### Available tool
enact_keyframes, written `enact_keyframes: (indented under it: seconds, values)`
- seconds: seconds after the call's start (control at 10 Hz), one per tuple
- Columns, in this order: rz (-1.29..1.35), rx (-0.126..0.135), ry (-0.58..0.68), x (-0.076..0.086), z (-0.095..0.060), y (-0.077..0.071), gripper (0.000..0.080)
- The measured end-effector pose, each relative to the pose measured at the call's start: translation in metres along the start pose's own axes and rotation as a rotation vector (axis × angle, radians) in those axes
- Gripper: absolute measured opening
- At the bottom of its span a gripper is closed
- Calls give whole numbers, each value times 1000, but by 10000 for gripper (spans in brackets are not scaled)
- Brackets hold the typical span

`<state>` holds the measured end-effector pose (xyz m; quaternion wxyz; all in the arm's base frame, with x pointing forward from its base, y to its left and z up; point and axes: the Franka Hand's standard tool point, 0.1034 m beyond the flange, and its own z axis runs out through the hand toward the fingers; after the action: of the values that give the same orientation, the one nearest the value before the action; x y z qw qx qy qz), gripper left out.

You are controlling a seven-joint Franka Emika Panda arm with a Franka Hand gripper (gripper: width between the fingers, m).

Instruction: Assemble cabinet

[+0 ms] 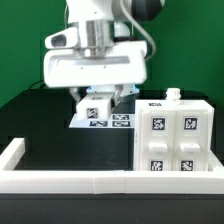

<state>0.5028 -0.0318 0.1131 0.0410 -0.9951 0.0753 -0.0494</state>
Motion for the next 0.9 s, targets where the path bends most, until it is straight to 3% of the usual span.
enact_keyframes:
  seconds: [0.4, 0.5, 0.9]
  values:
    - [15, 31, -14, 45, -41, -62, 543]
    - [11, 32, -7, 51, -39, -65, 543]
    - [13, 31, -17, 46, -35, -63, 543]
